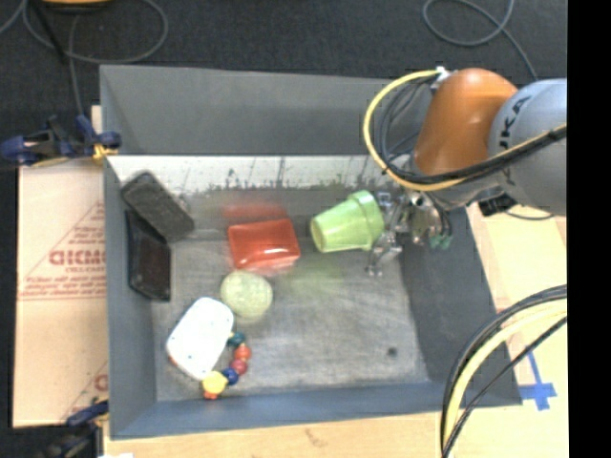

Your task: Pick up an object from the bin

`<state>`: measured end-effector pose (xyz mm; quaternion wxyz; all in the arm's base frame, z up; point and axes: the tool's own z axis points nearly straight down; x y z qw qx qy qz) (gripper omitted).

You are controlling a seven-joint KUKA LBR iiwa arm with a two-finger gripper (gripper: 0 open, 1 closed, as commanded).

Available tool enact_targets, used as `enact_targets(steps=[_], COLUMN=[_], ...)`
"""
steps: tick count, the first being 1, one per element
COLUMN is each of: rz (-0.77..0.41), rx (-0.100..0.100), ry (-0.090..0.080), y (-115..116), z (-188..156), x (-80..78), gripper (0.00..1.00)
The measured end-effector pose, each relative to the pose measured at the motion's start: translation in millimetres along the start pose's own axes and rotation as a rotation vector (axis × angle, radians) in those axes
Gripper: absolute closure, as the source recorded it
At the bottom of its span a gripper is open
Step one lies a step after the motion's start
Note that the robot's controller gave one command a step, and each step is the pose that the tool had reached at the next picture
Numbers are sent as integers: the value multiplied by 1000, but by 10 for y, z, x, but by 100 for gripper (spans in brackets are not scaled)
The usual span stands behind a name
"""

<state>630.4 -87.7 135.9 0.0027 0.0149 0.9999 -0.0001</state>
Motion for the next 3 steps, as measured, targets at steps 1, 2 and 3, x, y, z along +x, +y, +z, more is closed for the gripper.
enact_targets(steps=[1, 2, 3], rz=[96, 21, -263], rx=[1, 0, -1], ry=[-2, 9, 0], y=[250, 345, -42], z=[-24, -506, -987], x=[-95, -29, 3], gripper=[100, 100, 100])
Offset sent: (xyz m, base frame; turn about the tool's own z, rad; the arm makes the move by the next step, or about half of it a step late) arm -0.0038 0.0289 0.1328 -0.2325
